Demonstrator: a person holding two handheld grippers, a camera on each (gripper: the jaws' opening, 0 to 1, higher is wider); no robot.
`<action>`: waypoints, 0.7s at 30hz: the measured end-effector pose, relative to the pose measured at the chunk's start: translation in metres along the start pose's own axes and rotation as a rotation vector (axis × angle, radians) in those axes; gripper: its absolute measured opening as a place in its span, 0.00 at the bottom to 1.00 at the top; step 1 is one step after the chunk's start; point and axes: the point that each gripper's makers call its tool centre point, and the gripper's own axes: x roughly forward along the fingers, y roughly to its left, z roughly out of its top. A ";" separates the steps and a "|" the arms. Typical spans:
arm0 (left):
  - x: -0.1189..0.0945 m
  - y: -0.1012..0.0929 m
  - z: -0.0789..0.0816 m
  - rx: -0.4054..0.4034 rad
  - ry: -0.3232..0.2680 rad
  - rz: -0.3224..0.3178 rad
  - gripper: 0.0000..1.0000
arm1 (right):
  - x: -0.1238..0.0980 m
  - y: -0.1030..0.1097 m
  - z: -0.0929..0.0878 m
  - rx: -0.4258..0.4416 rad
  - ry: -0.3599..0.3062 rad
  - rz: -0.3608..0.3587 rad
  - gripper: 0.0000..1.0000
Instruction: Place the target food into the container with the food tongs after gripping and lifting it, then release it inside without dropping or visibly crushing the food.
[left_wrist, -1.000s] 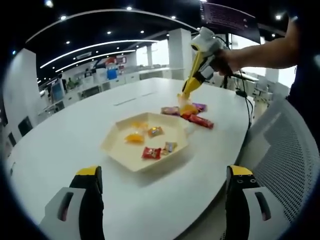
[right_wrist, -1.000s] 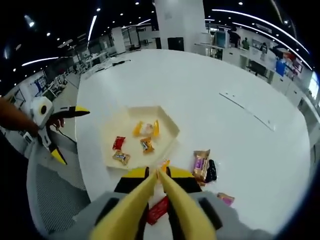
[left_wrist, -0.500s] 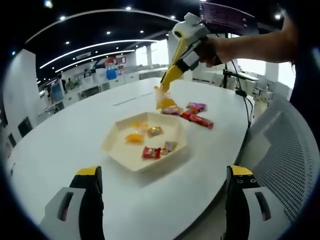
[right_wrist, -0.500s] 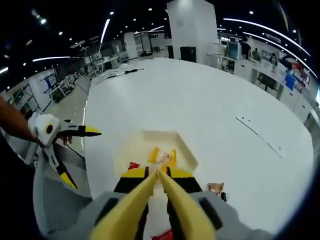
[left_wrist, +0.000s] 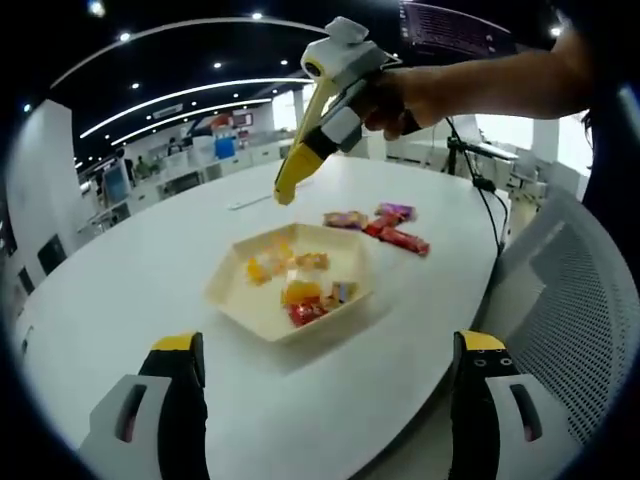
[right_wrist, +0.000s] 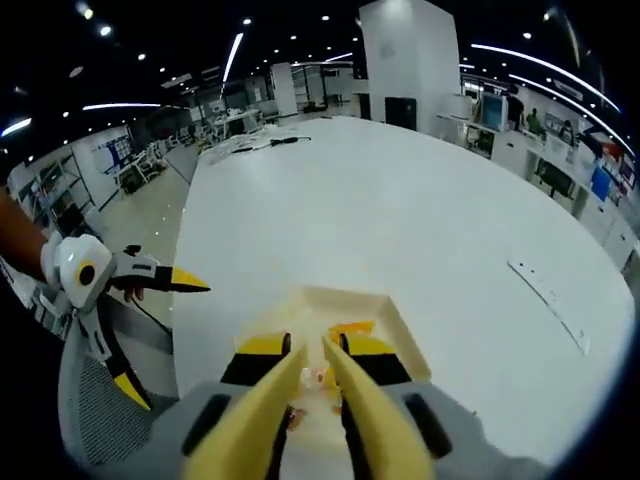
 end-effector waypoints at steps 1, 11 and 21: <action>0.000 0.000 0.000 -0.002 0.001 0.000 0.99 | -0.001 0.000 0.001 -0.005 -0.007 0.000 0.19; 0.000 -0.004 0.003 -0.005 -0.014 -0.014 0.99 | -0.040 0.001 -0.002 -0.059 -0.054 -0.004 0.23; -0.001 -0.005 0.003 -0.005 -0.009 -0.019 0.99 | -0.092 -0.024 -0.050 -0.032 -0.083 -0.072 0.24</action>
